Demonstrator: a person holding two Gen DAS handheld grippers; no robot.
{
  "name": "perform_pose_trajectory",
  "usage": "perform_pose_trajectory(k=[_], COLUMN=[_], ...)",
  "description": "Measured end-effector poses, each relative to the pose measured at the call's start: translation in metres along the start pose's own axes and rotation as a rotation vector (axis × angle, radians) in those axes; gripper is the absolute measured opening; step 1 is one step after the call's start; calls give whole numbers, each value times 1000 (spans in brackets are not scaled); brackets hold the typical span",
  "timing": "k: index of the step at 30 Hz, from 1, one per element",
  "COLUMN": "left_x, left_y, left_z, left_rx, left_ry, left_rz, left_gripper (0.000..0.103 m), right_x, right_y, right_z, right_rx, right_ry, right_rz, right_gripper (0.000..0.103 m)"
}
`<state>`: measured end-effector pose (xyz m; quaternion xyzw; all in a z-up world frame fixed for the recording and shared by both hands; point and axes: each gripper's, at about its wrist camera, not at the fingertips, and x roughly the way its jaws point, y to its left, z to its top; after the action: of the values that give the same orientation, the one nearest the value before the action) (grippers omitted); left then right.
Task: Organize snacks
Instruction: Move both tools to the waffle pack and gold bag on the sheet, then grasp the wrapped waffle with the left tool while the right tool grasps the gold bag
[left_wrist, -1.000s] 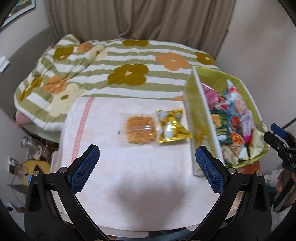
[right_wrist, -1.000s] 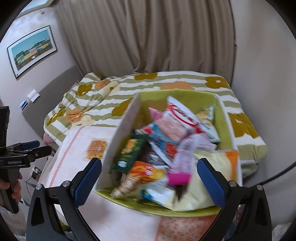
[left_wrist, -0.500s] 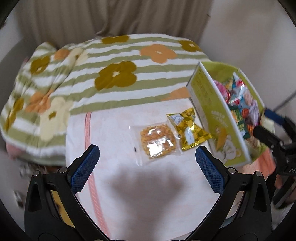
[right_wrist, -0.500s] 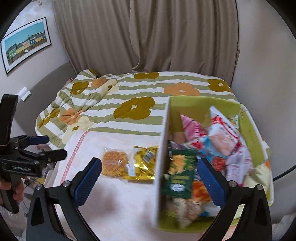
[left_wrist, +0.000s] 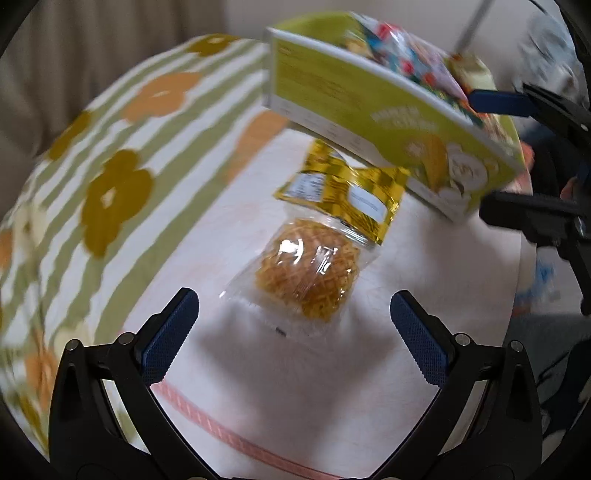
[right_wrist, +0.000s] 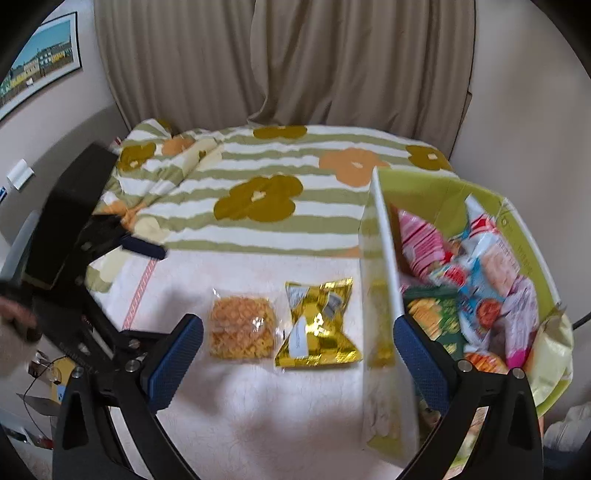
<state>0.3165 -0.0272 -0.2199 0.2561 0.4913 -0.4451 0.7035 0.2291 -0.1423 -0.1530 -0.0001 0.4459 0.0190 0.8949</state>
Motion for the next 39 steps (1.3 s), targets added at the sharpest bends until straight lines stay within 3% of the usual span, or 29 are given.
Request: perform_pose_trajectory(k=[7, 18, 26, 35, 39], left_x=[57, 94, 93, 80, 75], left_y=[-16, -24, -7, 24, 40], left_z=[9, 11, 6, -13, -24], left_rx=[219, 308, 290, 206, 158], left_ry=[64, 95, 58, 73, 78], left_rz=[-62, -48, -54, -31, -11], left_gripper=[103, 103, 81, 79, 79], right_x=[32, 52, 61, 92, 113], right_y=[2, 22, 27, 37, 37], right_z=[-23, -30, -24, -15, -13], right_rx=[50, -57, -85, -125, -123], right_ry=[83, 84, 66, 101, 126], right_rz=[-29, -112, -170, -218, -266], right_gripper=[102, 103, 100, 85, 83])
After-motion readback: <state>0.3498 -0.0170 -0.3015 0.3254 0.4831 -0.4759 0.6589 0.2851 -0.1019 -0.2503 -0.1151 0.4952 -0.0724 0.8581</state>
